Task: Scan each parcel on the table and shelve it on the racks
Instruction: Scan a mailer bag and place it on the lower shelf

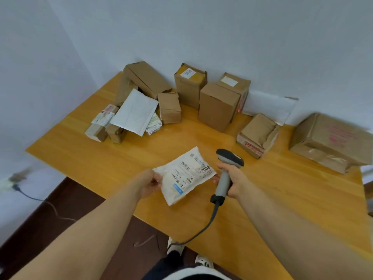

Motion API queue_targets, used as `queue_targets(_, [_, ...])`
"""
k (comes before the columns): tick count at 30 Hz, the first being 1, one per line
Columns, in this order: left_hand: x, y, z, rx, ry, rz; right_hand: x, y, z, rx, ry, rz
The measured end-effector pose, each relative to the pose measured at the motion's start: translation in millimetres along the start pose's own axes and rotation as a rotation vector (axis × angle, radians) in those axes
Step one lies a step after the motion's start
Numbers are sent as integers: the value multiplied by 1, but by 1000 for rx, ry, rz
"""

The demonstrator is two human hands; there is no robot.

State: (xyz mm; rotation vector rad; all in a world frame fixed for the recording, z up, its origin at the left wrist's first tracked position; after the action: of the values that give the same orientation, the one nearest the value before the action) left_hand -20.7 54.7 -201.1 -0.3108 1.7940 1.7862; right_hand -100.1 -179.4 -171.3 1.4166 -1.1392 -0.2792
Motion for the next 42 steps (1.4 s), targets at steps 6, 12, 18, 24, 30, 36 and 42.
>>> queue_targets(6, [-17, -23, 2, -119, -474, -171, -17, -6, 10, -60, 108, -71])
queue_targets(12, [-25, -7, -35, -344, -1334, -698, -13, -11, 9, -69, 107, -58])
queue_targets(18, [13, -12, -74, -75, -1776, -856, -12, -16, 4, -53, 121, -53])
queue_targets(24, [6, -6, -51, -174, -1504, -864, -16, -29, -5, -127, 198, 0])
queue_targets(30, [31, -12, -43, -319, -288, -66, -24, -35, -28, -34, 281, -19])
queue_targets(36, [16, -2, -45, -45, -104, -90, -34, -27, -49, 76, 314, 7])
queue_targets(42, [-14, 18, -4, -118, -63, -214, -24, 2, -85, 217, 316, 150])
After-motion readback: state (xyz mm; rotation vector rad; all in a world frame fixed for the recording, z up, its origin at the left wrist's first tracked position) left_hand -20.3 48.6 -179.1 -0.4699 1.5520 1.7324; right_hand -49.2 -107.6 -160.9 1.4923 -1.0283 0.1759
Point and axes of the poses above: each hand's wrist, its own y-axis away from the middle knuckle, its own z-axis out of the back of the hand, x = y × z, the point moved 2 cm from there along -y, towards the middle knuckle, and after that the axes turned 10 degrees about -y, right-handed, at the moved point
